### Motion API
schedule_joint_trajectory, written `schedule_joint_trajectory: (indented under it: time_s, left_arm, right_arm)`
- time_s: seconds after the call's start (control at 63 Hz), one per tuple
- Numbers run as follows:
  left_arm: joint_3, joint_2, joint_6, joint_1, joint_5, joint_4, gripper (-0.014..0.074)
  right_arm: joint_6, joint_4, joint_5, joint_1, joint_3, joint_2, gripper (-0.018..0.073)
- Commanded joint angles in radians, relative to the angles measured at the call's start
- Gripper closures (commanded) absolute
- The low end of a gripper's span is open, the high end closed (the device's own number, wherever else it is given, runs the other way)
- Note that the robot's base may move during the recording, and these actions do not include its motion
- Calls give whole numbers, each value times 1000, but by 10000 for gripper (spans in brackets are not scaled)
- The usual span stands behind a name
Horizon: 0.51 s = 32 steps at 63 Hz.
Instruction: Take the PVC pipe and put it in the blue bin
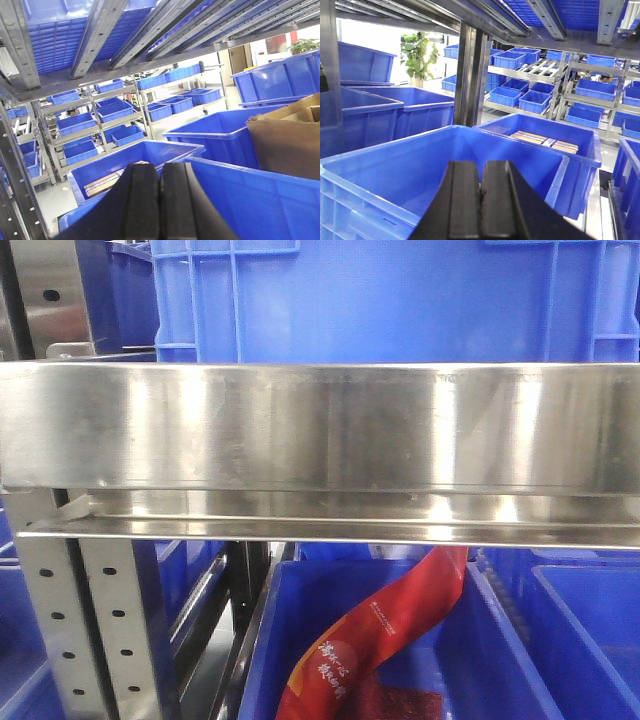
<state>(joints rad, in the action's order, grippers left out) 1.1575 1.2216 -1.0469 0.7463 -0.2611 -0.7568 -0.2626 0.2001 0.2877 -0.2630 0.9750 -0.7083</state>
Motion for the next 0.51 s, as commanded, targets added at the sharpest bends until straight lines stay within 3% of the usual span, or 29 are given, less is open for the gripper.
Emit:
schedule_joint_trajectory:
  time_s: [0.0,0.492]
  left_arm:
    - [-1,-10,0,8,-12,-9,707]
    - [-1,-10,0,8,-17,-9,707]
  right_arm:
    - [-1,-10,-6,-1,-3,7,727]
    - [-1,-10,-6,-1,-3,7,727]
